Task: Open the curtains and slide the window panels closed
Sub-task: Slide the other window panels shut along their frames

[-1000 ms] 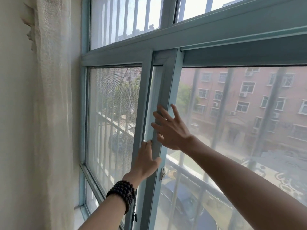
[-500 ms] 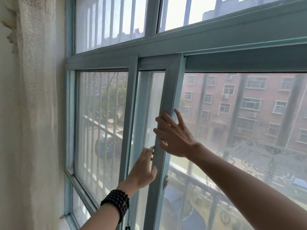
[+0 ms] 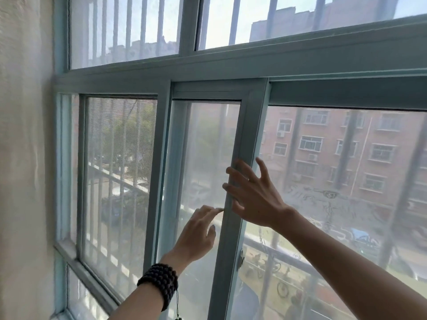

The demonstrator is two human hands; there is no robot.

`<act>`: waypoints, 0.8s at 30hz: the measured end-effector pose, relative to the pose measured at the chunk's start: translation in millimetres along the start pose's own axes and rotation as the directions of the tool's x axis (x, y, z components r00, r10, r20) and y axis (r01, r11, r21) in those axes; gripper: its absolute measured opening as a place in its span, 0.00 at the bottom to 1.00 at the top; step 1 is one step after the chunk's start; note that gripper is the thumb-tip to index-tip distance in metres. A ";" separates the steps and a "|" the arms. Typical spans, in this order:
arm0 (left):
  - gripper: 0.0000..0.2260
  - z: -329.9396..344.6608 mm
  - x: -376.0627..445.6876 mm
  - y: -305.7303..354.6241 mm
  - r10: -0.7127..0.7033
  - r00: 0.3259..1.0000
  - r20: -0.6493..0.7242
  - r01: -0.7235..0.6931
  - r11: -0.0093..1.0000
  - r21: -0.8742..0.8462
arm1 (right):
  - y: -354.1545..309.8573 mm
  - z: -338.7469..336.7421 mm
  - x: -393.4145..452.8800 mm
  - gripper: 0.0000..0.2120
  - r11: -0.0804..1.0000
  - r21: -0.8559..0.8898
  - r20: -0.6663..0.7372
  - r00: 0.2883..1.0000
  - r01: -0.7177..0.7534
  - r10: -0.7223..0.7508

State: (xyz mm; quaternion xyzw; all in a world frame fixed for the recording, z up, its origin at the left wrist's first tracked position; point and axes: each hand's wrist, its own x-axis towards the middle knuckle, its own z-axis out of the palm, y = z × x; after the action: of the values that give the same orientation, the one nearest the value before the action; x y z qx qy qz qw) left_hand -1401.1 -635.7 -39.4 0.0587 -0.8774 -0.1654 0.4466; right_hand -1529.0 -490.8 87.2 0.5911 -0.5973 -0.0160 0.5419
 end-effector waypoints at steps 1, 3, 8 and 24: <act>0.22 0.3 2.4 2.4 0.022 1.000 -0.023 -0.021 0.999 0.033 | 2.7 -4.4 -7.1 0.17 1.000 -0.005 0.008 1.000 -0.010 0.010; 0.22 -0.3 6.7 7.6 0.053 0.996 -0.070 -0.046 0.994 0.100 | 6.9 -12.0 -19.4 0.17 1.000 -0.011 0.020 0.999 -0.025 0.026; 0.31 5.3 17.6 27.4 0.168 0.972 -0.166 -0.143 0.977 0.157 | 16.3 -32.9 -51.8 0.17 0.994 -0.050 0.019 0.995 -0.100 0.101; 0.51 31.9 67.6 104.6 0.373 0.923 -0.092 -0.331 0.894 0.303 | 33.8 -77.8 -136.4 0.14 0.921 -0.176 -0.028 0.937 -0.346 0.347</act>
State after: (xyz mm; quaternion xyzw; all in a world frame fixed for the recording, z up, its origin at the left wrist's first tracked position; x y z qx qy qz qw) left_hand -1462.2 -546.9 30.7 -0.0264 -0.8525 0.0496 0.5197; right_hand -1539.5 -333.6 55.9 0.4251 -0.6894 0.0256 0.5859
